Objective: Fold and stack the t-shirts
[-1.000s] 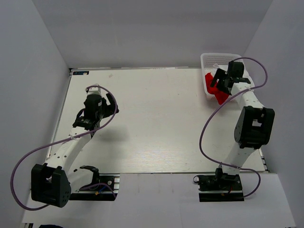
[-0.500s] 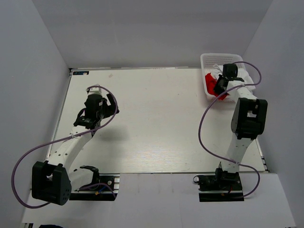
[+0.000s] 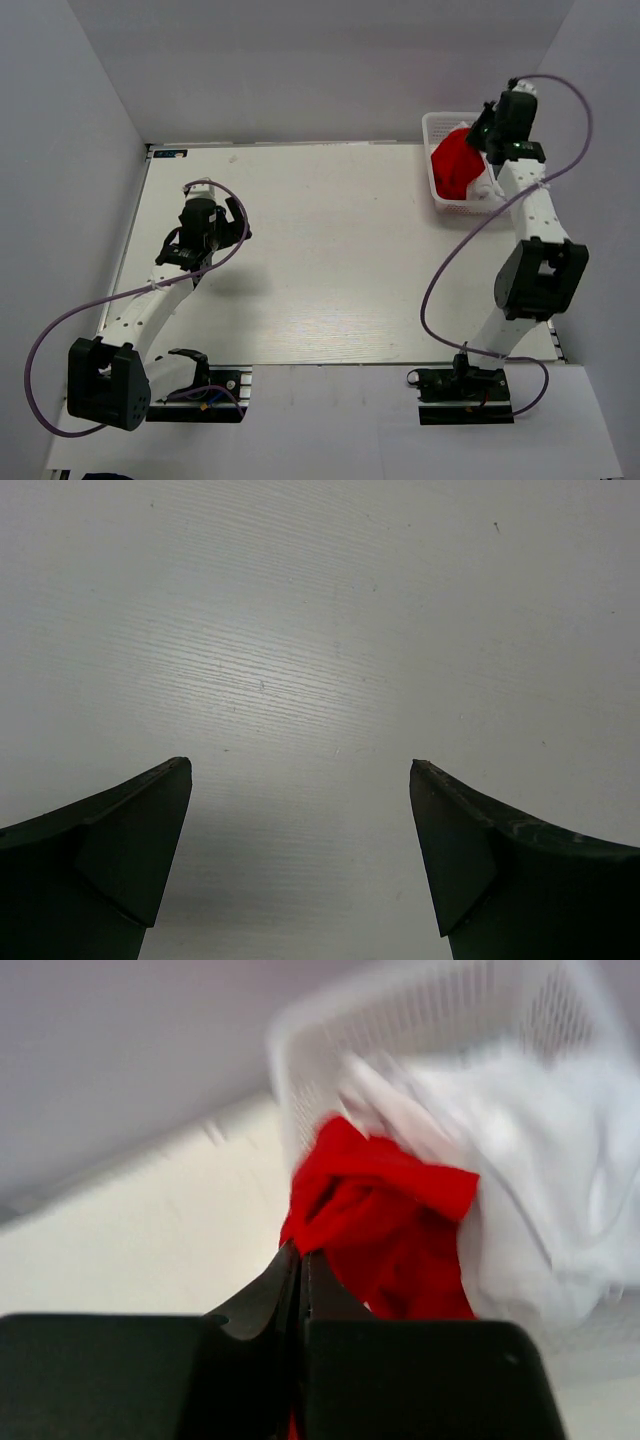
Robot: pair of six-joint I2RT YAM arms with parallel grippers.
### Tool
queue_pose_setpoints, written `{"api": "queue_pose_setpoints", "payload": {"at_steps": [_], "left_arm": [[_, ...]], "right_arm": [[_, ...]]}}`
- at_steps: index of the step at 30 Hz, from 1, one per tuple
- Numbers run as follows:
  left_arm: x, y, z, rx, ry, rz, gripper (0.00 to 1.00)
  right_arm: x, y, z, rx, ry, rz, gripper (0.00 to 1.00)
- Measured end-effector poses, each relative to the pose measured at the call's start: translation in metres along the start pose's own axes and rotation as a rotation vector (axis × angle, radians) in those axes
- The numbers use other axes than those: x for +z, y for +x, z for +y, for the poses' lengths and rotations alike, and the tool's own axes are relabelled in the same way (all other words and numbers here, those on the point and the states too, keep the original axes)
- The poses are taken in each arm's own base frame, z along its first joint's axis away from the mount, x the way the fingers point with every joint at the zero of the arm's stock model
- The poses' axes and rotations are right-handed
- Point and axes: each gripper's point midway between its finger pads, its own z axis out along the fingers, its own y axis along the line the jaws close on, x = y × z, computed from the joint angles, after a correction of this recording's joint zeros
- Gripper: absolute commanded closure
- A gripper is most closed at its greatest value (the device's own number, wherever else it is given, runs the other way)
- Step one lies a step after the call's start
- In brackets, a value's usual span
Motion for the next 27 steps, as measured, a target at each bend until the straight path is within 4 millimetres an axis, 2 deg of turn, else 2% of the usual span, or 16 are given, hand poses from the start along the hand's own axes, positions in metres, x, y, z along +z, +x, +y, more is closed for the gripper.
{"api": "queue_pose_setpoints", "payload": {"at_steps": [6,9,11,13,15,20,23,27], "left_arm": [[0.000,0.000,-0.002,-0.001,0.011,0.000,0.00],[-0.001,-0.001,-0.003,-0.001,0.016,-0.003,0.00],[-0.003,-0.002,-0.004,-0.002,0.020,-0.007,0.00],[-0.004,-0.004,-0.004,-0.003,0.023,-0.012,0.00],[-0.005,-0.005,-0.005,-0.004,0.025,-0.016,0.00],[-0.006,-0.007,-0.005,-0.005,0.028,-0.022,0.00],[-0.006,-0.007,-0.005,-0.005,0.028,-0.022,0.00],[-0.008,-0.008,-0.006,-0.006,0.030,-0.027,0.00]], "right_arm": [[-0.113,-0.163,0.058,-0.004,-0.149,-0.445,1.00],[-0.165,-0.222,0.074,0.006,-0.187,-0.630,1.00],[-0.191,-0.247,0.082,0.010,-0.213,-0.720,1.00],[-0.210,-0.266,0.089,0.012,-0.245,-0.802,1.00],[-0.221,-0.278,0.095,0.019,-0.276,-0.860,1.00],[-0.233,-0.303,0.115,0.051,-0.389,-0.953,1.00],[-0.235,-0.304,0.135,0.064,-0.510,-0.950,1.00],[-0.240,-0.286,0.172,0.066,-0.734,-0.855,1.00]]}}
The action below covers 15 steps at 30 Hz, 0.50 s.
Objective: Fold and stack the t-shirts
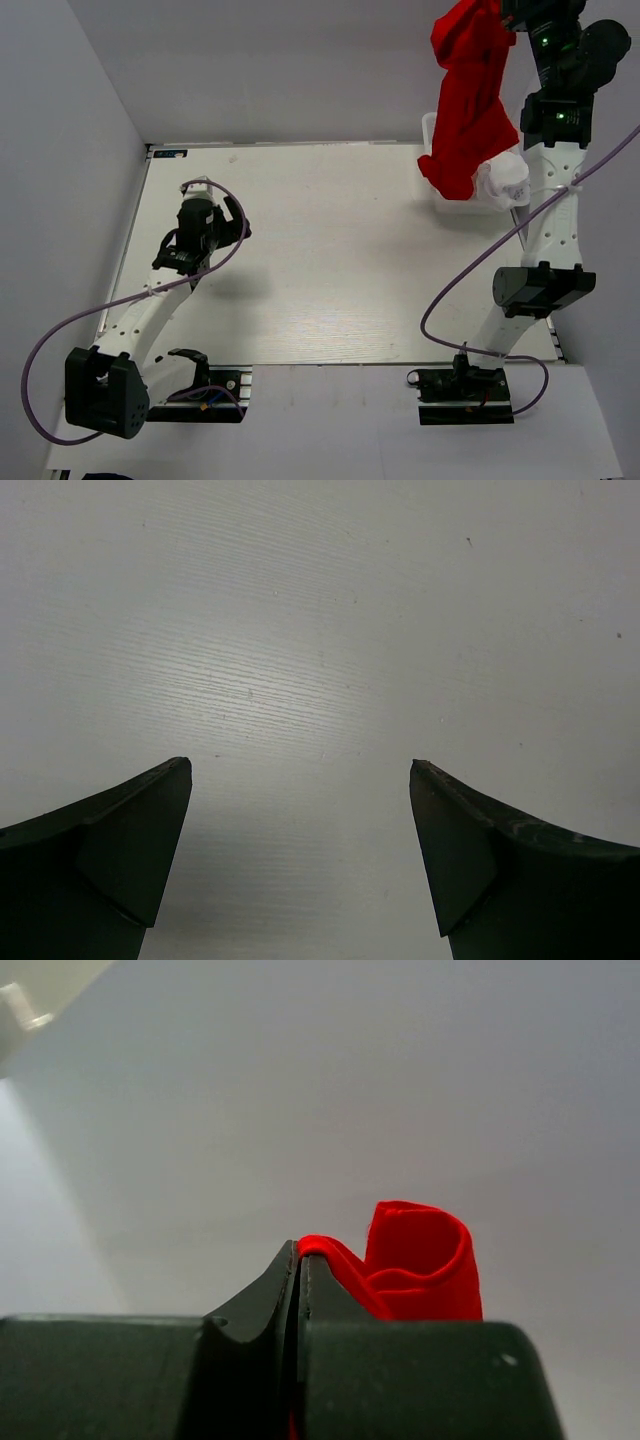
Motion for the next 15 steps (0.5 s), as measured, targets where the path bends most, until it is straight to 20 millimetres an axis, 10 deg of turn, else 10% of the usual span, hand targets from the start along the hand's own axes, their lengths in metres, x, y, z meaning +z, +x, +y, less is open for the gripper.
{"api": "queue_pose_setpoints", "payload": {"at_steps": [10,15], "left_arm": [[-0.009,-0.010,-0.003,-0.021,0.012,-0.031,0.00],[-0.016,-0.028,-0.009,-0.082,0.011,-0.055,0.00]], "right_arm": [[-0.001,0.080,0.148,0.145,-0.424,0.183,1.00],[-0.010,0.110,0.191,0.122,-0.511,0.220,1.00]]}}
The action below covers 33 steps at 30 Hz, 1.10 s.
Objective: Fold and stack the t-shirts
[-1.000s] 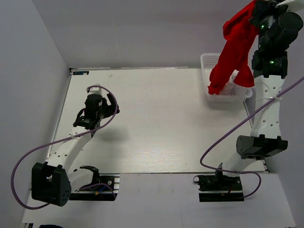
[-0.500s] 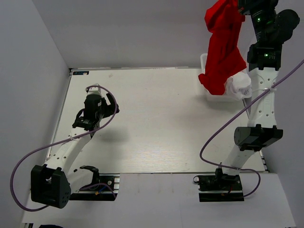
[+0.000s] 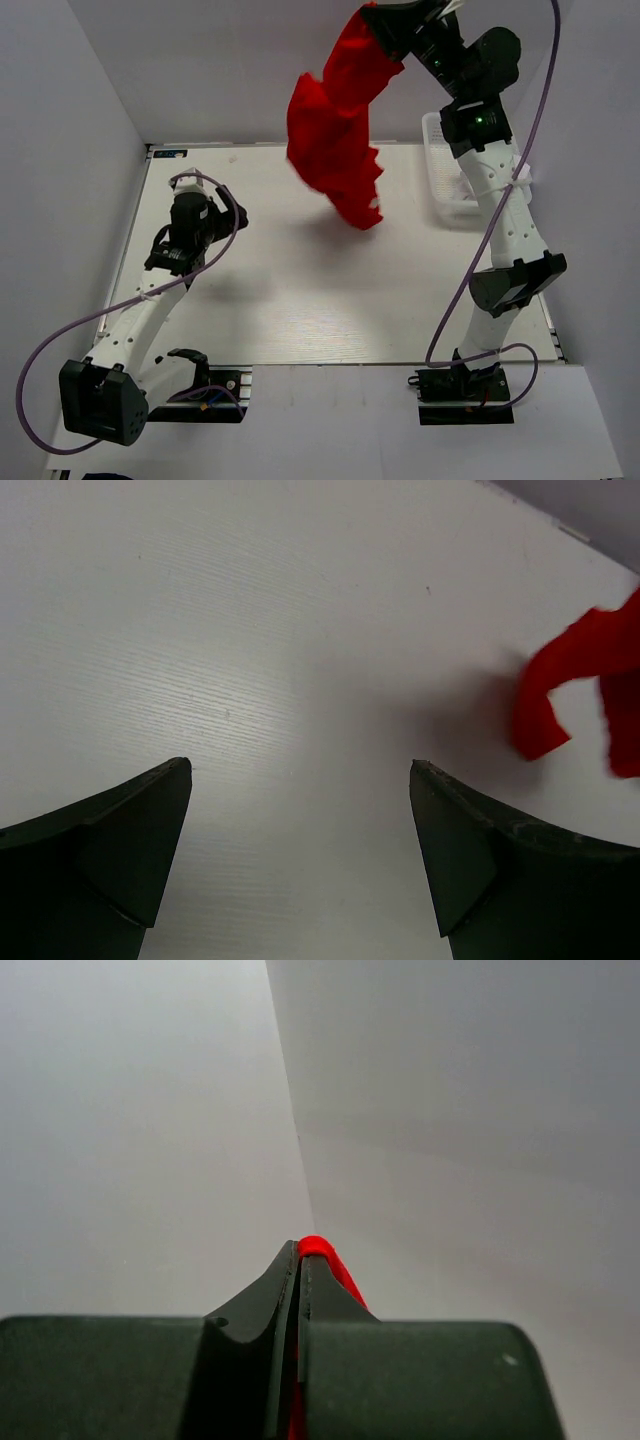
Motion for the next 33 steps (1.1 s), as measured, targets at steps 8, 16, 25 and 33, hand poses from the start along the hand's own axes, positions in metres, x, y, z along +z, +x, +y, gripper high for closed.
{"api": "queue_pose_setpoints", "payload": {"at_steps": [8,16,25,33], "left_arm": [[-0.005,-0.005,-0.005,-0.086,-0.003,0.005,0.00],[0.001,0.016,0.012,-0.130,-0.101,0.074,0.00],[0.043,0.089,0.027,-0.094,-0.168,0.331,0.00],[0.091,0.110,0.007,-0.057,-0.094,0.453,0.03]], "right_arm": [[-0.040,0.109,-0.057,0.053,0.246,0.191,1.00],[-0.222,0.304,-0.164,0.092,0.915,0.648,0.10],[-0.269,0.337,-0.148,0.107,0.965,0.827,0.10],[-0.329,0.383,-0.133,0.154,1.031,1.015,0.10]]}}
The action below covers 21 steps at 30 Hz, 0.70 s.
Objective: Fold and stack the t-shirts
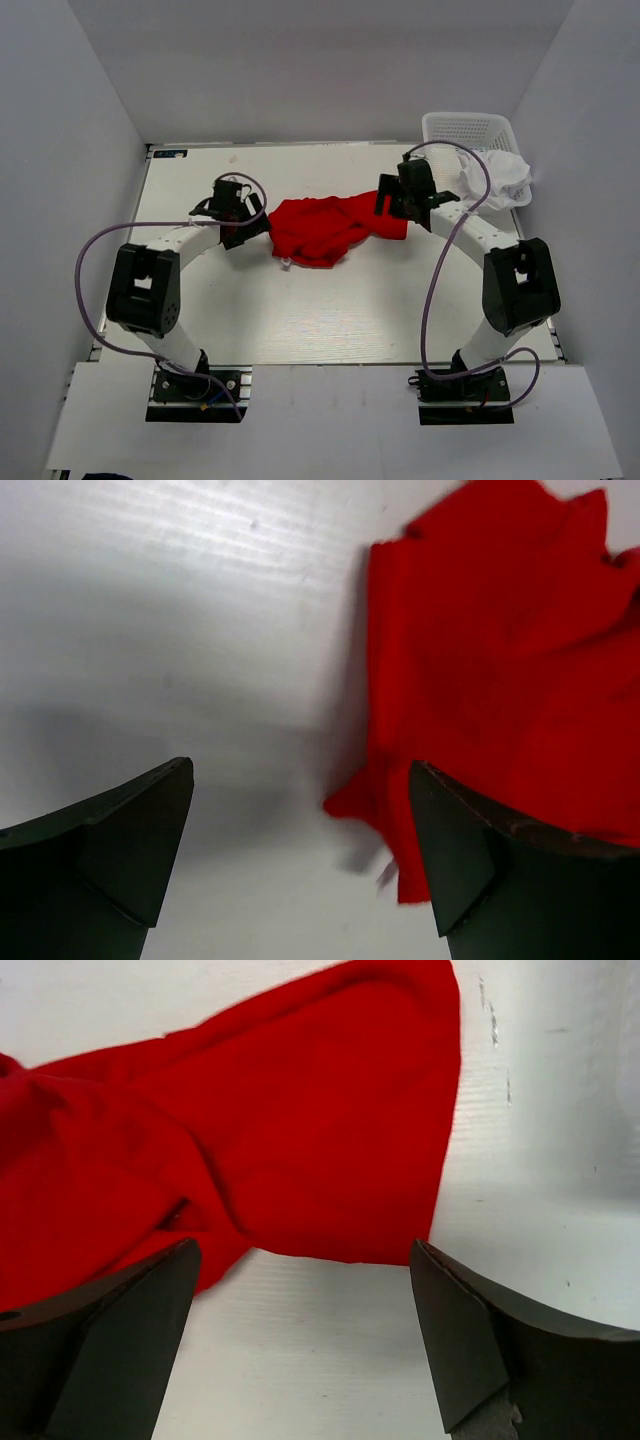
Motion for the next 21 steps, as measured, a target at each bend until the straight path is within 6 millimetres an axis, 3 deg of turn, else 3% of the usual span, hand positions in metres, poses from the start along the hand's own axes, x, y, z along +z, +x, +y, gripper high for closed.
{"api": "queue_pose_setpoints", "payload": {"at_steps": [5,6,9,12,13,15,19,21], "left_arm": [[0.032,-0.016,-0.017,0.025,0.036,0.010,0.15],[0.037,-0.016,-0.020,0.029,0.045,0.019,0.26],[0.052,-0.013,-0.025,0.042,0.070,0.047,0.47],[0.061,-0.002,-0.030,0.051,0.115,0.091,0.64],[0.061,-0.001,-0.034,0.053,0.136,0.095,0.80],[0.062,0.004,-0.040,0.062,0.169,0.105,1.00],[0.061,0.019,-0.047,0.086,0.217,0.127,1.00],[0.060,0.020,-0.047,0.087,0.220,0.126,1.00]], "right_arm": [[0.013,0.018,-0.014,0.003,0.074,0.050,0.10],[0.015,0.022,-0.017,0.003,0.089,0.060,0.10],[0.024,0.033,-0.026,0.010,0.133,0.084,0.10],[0.035,0.047,-0.035,0.023,0.184,0.122,0.10],[0.038,0.052,-0.038,0.026,0.199,0.140,0.10],[0.045,0.060,-0.041,0.027,0.221,0.170,0.10],[0.057,0.065,-0.044,0.047,0.247,0.191,0.11],[0.063,0.069,-0.045,0.054,0.260,0.205,0.36]]}}
